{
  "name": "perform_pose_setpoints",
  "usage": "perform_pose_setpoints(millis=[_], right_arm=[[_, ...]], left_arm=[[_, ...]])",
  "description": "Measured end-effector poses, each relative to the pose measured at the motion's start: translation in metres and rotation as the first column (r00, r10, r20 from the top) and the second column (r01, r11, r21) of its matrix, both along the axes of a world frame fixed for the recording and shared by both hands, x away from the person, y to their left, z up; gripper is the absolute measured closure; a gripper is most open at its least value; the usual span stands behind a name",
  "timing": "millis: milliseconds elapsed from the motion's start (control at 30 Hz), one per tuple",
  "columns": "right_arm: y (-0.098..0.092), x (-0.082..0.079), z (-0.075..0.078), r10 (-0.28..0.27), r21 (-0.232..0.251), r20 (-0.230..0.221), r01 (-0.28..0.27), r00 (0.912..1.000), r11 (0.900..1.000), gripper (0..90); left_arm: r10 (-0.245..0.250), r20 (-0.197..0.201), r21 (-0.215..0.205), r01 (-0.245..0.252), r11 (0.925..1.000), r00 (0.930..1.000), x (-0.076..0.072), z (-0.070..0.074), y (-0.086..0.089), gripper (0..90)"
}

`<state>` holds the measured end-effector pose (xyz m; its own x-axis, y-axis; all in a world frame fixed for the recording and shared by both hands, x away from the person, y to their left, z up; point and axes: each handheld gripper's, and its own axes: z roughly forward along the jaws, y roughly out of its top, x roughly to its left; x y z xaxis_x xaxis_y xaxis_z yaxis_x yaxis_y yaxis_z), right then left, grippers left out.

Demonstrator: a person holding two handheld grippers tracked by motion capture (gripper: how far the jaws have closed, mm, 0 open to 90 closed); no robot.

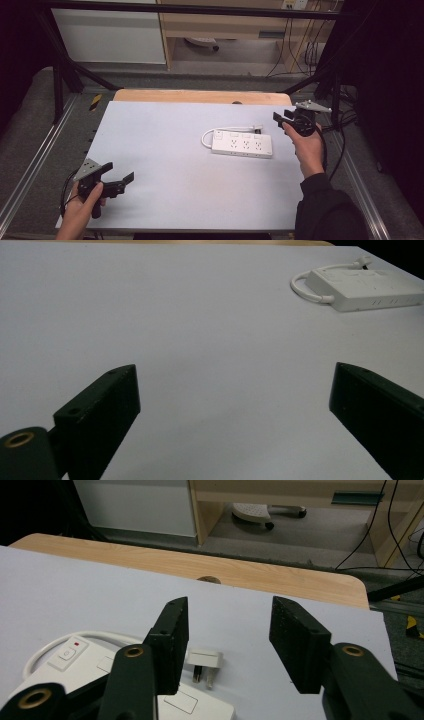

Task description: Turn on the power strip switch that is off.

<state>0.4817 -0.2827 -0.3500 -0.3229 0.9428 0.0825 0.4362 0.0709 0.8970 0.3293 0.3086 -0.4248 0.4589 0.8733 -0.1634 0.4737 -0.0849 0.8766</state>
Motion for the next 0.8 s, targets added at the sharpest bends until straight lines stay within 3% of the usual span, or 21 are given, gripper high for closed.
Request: perform_pose_setpoints(millis=[800], right_arm=[[0.013, 0.015, -0.014, 0.024, 0.008, -0.009, -0.023, 0.9997, 1.0, 75.0]], left_arm=[[-0.002, -0.003, 0.002, 0.002, 1.0, 1.0, 0.0, 0.0, 0.0, 6.2]])
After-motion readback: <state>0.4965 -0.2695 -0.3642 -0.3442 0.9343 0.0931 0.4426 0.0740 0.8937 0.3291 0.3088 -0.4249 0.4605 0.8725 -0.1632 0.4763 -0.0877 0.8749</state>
